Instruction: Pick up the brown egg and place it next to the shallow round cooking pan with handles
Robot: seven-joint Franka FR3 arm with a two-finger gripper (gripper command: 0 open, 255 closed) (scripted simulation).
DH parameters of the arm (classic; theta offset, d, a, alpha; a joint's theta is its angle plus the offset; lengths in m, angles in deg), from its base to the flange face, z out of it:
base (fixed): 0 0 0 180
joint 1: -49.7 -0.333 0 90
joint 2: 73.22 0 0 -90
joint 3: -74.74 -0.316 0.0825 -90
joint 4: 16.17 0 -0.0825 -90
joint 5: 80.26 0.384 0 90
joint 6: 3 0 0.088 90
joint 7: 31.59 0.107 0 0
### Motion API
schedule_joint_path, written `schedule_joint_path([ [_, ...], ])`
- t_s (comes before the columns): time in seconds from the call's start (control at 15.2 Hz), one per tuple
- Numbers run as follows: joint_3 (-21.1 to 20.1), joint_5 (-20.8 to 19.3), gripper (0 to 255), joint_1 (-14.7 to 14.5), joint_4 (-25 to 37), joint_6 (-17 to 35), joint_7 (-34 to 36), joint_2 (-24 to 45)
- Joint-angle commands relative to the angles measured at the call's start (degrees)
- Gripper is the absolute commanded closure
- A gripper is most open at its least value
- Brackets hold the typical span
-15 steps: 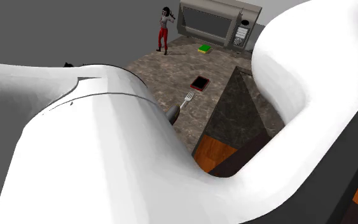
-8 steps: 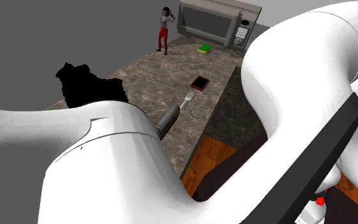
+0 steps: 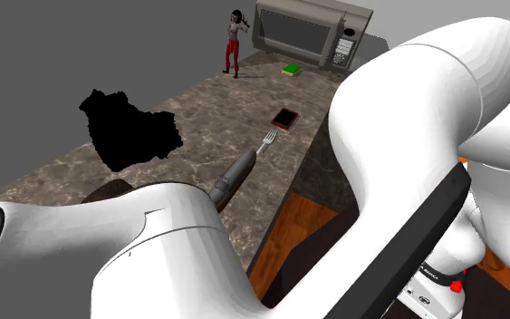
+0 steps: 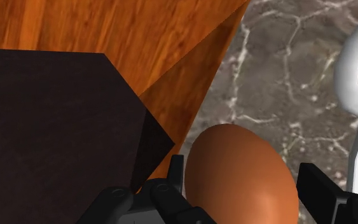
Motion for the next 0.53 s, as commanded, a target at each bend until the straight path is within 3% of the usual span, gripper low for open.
schedule_joint_path([
  [0.0, 0.09, -0.13, 255, -0.02, -0.10, 0.37, -0.01, 0.26],
  [0.4, 0.08, -0.13, 255, -0.02, -0.09, 0.37, -0.01, 0.27],
  [0.46, 0.09, -0.14, 0, -0.02, -0.05, 0.35, -0.02, 0.29],
])
